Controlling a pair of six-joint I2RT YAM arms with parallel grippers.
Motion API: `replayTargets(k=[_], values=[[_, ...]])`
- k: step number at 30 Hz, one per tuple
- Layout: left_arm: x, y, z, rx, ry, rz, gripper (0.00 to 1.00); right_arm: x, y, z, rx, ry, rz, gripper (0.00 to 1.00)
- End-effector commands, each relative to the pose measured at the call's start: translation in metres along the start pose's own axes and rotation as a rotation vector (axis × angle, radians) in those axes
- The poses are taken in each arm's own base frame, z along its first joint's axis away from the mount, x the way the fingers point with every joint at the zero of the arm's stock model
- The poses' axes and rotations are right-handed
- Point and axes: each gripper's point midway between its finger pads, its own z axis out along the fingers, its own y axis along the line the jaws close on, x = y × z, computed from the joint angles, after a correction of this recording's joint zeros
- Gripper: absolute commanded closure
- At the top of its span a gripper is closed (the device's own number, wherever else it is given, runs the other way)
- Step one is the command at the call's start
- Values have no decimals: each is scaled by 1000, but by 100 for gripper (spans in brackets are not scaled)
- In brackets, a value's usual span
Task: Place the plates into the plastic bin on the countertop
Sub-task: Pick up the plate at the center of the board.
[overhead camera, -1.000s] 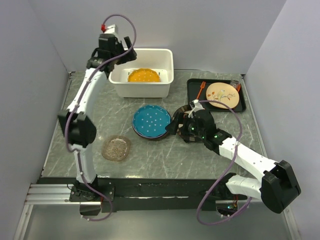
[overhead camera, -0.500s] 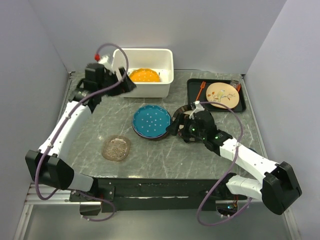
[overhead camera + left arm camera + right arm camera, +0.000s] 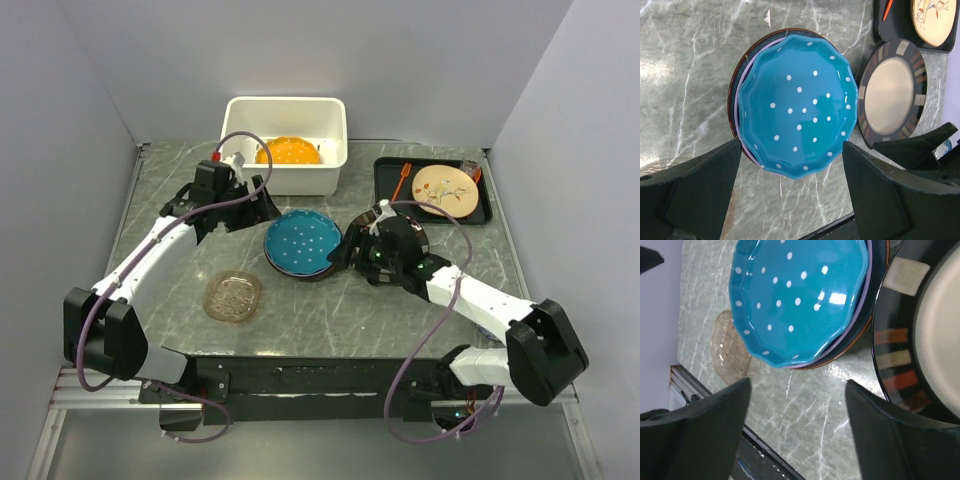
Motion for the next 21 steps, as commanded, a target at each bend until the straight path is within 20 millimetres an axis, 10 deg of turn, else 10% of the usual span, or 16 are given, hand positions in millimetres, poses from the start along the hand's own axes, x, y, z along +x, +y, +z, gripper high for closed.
replayTargets(k=[1,11,21], values=[[-8,-5,4,21,-24,9,14,-31,22,4,-36,-60,-17,21],[5,13,27,-46,48,-17,19,-47,4,21,54,-59,-21,48],[5,19,26,-74,50,0,18,-54,-9,34,101,-43,-14,52]])
